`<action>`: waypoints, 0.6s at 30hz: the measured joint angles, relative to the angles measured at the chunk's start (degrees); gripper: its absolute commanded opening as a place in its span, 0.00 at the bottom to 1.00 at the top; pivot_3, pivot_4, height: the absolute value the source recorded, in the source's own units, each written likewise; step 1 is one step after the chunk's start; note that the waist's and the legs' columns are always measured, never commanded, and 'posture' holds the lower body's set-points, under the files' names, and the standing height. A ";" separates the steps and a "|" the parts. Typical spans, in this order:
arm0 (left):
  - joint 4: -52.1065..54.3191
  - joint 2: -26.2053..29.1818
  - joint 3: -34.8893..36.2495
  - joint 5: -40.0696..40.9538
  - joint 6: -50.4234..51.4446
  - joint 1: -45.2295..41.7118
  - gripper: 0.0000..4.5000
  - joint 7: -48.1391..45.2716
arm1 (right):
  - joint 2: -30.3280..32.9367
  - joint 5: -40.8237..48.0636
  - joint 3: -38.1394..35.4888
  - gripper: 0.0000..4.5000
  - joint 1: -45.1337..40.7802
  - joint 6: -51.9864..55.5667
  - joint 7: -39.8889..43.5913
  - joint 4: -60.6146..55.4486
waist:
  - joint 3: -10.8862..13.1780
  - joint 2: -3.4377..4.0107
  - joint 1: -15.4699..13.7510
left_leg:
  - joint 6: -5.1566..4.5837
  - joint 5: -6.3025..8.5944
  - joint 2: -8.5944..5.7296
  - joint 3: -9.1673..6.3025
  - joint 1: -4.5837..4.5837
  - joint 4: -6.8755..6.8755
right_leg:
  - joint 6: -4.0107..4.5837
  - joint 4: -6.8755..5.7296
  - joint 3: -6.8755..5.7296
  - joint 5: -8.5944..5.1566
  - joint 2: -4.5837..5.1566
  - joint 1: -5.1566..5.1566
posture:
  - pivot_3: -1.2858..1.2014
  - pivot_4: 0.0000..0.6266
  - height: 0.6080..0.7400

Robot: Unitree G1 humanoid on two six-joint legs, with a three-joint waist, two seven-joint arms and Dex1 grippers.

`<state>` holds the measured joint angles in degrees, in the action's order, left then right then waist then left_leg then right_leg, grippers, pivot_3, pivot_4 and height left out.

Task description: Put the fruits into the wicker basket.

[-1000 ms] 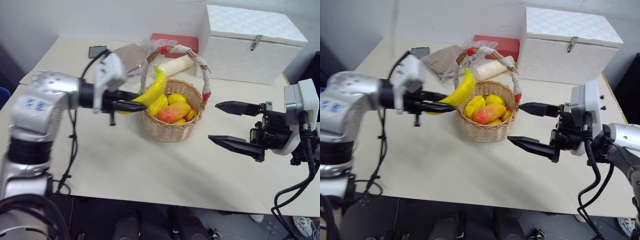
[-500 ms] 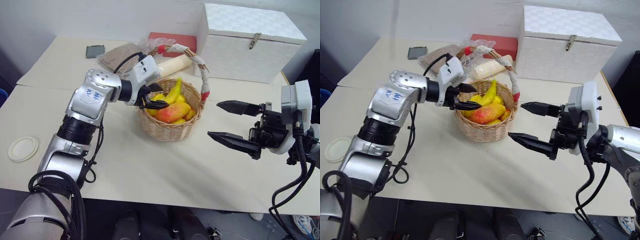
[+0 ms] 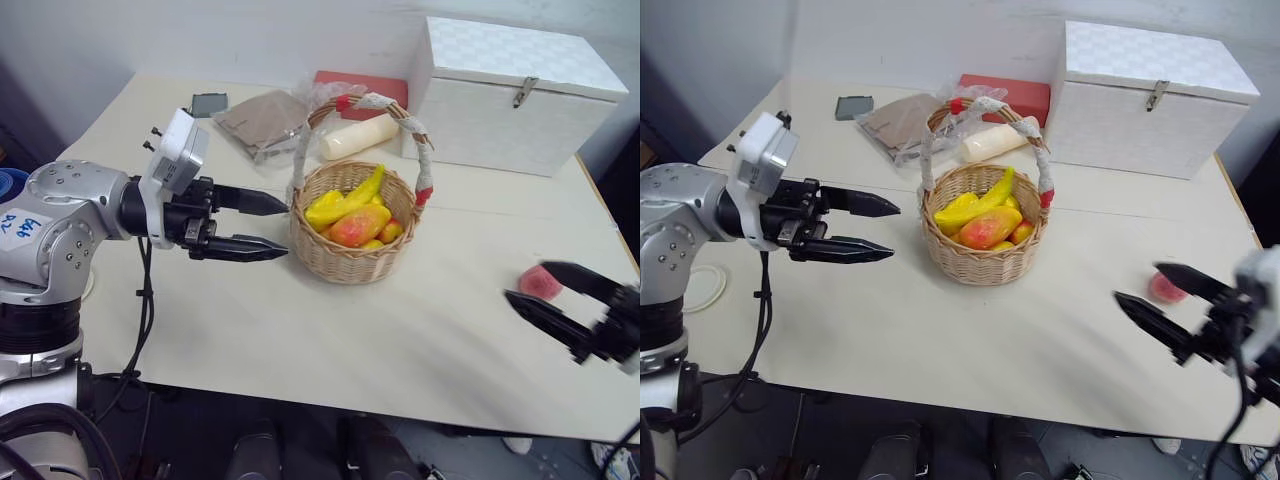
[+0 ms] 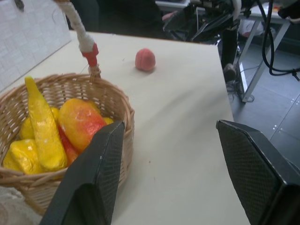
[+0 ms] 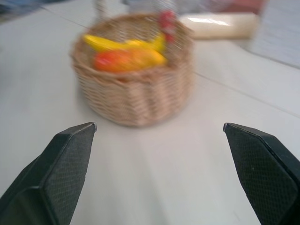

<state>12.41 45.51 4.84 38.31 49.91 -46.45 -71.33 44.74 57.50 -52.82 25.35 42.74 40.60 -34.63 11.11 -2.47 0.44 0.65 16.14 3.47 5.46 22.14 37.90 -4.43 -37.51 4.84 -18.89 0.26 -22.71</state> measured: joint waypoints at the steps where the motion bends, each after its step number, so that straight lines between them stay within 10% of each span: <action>1: -0.06 -0.56 -0.61 0.02 -0.15 -0.52 0.93 0.21 | -0.65 -0.45 -1.24 1.00 1.50 -0.06 0.38 0.90 | 0.00 -0.01 0.11 | -0.01 0.04 0.01 0.01 -0.03 0.00 | -0.03 0.08 0.01 0.02 -0.01 0.06 | 0.52 0.24 1.00; 10: -2.06 -4.55 -5.33 -0.42 -4.32 -3.02 1.00 0.65 | -1.95 -5.69 -7.11 1.00 6.35 -2.92 4.11 10.55 | -0.03 0.06 2.72 | 0.02 0.10 0.10 0.10 -0.13 -0.13 | -0.04 0.07 0.18 0.02 -0.14 0.05 | 0.52 0.24 1.00; 18: -1.37 -6.69 -6.47 -0.39 -5.46 -3.51 1.00 2.32 | -2.21 -14.26 6.53 1.00 -4.69 -7.75 0.99 15.94 | -0.15 0.32 2.43 | 0.16 0.08 0.10 0.01 -0.08 -0.23 | -0.03 0.09 0.25 -0.05 -0.25 -0.02 | 0.52 0.24 1.00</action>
<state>11.04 38.82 -1.63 37.91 44.45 -49.95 -69.01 42.54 43.24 -46.30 20.66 34.99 41.60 -18.69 10.96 -2.14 2.87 0.81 16.23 3.57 5.47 22.06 37.67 -4.46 -37.42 5.08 -18.94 0.00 -22.73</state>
